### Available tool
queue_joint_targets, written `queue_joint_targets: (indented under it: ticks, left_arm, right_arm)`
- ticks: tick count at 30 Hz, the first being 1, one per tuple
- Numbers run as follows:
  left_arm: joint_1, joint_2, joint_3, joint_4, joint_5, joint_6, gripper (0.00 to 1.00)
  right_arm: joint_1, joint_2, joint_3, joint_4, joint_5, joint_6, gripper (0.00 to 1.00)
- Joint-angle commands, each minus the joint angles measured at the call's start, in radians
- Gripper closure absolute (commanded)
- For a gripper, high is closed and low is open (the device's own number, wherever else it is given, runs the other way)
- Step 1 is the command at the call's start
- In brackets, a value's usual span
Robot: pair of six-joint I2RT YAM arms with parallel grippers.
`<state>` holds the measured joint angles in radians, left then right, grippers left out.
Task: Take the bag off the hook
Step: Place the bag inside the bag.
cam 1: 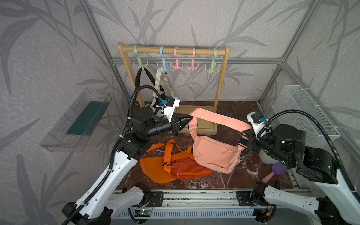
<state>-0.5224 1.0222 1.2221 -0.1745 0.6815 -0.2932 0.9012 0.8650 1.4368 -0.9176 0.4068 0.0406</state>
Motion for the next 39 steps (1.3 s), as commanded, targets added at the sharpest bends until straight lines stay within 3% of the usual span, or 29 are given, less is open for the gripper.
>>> queue_joint_targets:
  ticks: [1,7,20,28,29,34,36,39]
  left_arm:
    - [-0.009,0.003,-0.029,-0.081,-0.044,0.036,1.00]
    - [-0.012,0.055,-0.064,-0.185,-0.144,0.040,1.00]
    - [-0.019,0.161,-0.151,-0.178,-0.131,0.000,1.00]
    - [-0.018,0.201,-0.155,-0.212,-0.145,-0.023,1.00]
    - [-0.018,0.200,-0.157,-0.211,-0.149,-0.024,0.96]
    - [-0.018,0.189,-0.155,-0.219,-0.158,-0.022,0.53]
    - [-0.018,0.182,-0.154,-0.225,-0.168,-0.023,0.43]
    - [-0.018,0.174,-0.151,-0.236,-0.181,-0.021,0.36]
  right_arm:
    - [-0.001,-0.009,-0.070,0.042,0.059,0.021,1.00]
    - [-0.001,-0.011,-0.259,0.150,0.119,0.065,1.00]
    - [-0.005,0.014,-0.519,0.213,0.150,0.227,0.91]
    - [-0.011,0.012,-0.550,0.209,0.138,0.251,0.68]
    - [-0.011,0.010,-0.549,0.206,0.141,0.253,0.65]
    - [-0.012,-0.006,-0.546,0.204,0.158,0.252,0.47]
    - [-0.012,-0.009,-0.543,0.203,0.170,0.252,0.42]
    - [-0.012,-0.011,-0.531,0.196,0.194,0.251,0.36]
